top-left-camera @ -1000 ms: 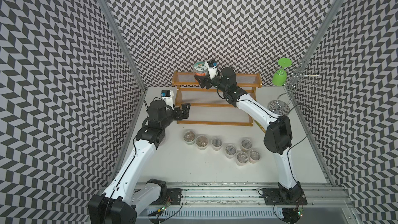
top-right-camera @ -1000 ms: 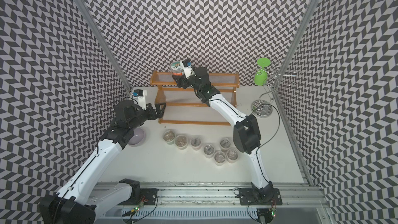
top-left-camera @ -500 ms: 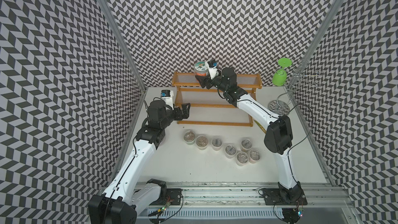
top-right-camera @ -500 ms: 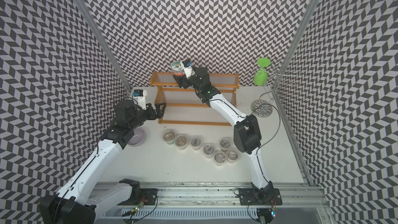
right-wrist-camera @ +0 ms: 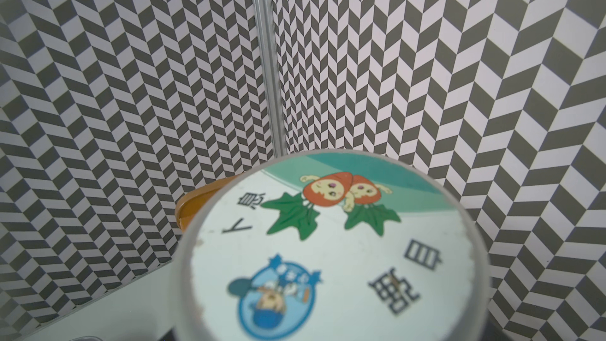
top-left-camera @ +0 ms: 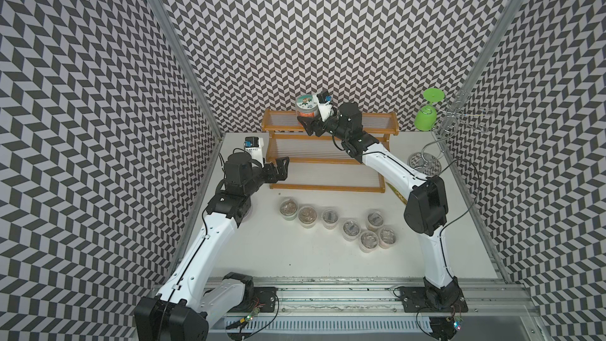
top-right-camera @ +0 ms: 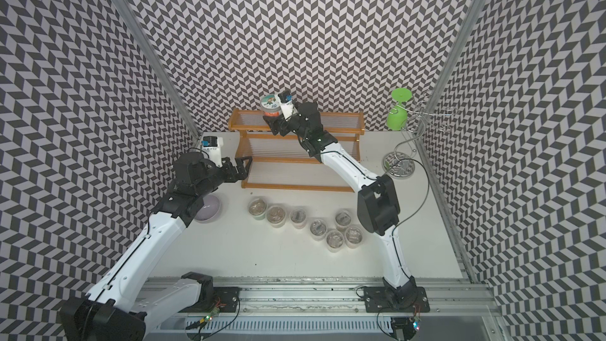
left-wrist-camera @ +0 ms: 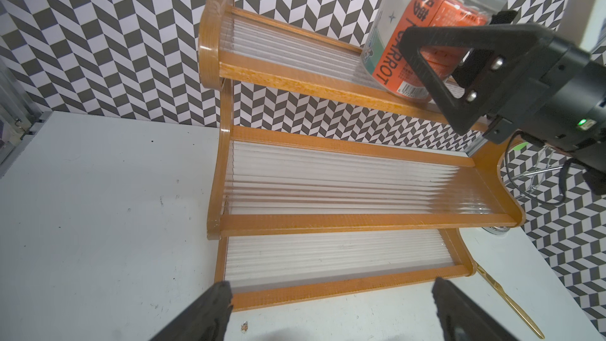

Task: Place the seed container on the shelf
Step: Adjust the seed jar on the shelf.

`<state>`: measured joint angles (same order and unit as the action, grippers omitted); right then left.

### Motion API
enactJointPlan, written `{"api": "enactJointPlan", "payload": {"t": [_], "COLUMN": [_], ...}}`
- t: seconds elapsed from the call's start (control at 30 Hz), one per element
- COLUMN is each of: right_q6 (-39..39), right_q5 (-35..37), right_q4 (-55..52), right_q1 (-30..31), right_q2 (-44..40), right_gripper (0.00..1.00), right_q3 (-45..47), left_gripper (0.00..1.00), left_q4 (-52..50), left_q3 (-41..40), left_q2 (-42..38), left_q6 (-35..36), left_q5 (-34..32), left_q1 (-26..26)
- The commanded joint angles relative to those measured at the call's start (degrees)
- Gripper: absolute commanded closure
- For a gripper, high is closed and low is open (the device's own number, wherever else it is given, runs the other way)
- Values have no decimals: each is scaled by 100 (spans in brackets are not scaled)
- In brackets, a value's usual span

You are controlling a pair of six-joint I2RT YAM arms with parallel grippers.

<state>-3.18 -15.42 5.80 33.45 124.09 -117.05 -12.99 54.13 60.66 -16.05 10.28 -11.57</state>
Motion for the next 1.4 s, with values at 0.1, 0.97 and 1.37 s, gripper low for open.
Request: {"api": "enactJointPlan", "payload": {"t": [0.1,0.97,1.37], "right_q6": [-49,-202,-203], "right_q5": [170,3,-86], "right_q4": [-201,-415,84], "right_q1": [-5,-5,-4], "right_q2": [-157,-1182,-3300], "right_gripper": [3,1,1], "right_q3": [-146,750,3393], "left_gripper": [1,1,0], "left_q4": [-72,-227,-638], "left_q3": [68,50,-64], "left_q2": [20,-112,-239], "left_q6": [76,84,368], "left_q5": [131,304,492], "left_q1": [42,96,113]}}
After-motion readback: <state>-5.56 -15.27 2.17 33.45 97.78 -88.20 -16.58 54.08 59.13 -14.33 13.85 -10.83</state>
